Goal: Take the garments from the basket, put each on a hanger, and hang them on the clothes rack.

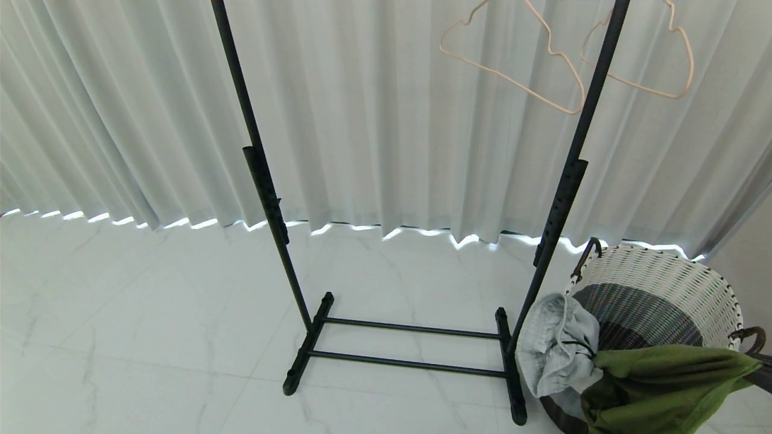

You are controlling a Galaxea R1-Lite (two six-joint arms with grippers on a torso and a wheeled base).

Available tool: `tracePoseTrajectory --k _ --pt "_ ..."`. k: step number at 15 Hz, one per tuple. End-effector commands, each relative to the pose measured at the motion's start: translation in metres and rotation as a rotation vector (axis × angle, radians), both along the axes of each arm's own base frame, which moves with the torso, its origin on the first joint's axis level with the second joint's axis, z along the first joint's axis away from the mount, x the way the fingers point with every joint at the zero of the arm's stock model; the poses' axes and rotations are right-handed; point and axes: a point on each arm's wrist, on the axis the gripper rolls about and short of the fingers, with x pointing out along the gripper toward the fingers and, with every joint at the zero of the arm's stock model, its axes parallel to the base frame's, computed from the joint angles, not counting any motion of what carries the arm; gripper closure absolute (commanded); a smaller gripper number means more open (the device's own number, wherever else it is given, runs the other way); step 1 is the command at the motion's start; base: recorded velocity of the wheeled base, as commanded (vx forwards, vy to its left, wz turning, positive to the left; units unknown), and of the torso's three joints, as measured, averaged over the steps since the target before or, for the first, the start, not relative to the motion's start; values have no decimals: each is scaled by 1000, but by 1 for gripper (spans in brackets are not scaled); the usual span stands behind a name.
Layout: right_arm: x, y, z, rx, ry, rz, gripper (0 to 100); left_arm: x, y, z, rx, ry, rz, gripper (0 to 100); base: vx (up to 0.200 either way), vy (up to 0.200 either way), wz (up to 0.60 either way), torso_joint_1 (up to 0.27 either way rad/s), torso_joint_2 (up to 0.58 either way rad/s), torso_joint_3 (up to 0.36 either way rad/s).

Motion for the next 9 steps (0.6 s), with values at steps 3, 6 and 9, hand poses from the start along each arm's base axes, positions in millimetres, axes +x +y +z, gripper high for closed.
tracePoseTrajectory --k 3,6,9 --pt "8 18 40 51 -45 144 100 56 -4 127 141 1 -115 0 0 0 0 0 0 0" --pt "29 40 56 44 -14 167 100 100 -21 144 173 88 -395 0 0 0 0 0 0 0" --pt "47 56 74 71 -25 161 100 150 -65 151 168 218 -589 0 0 0 0 0 0 0"
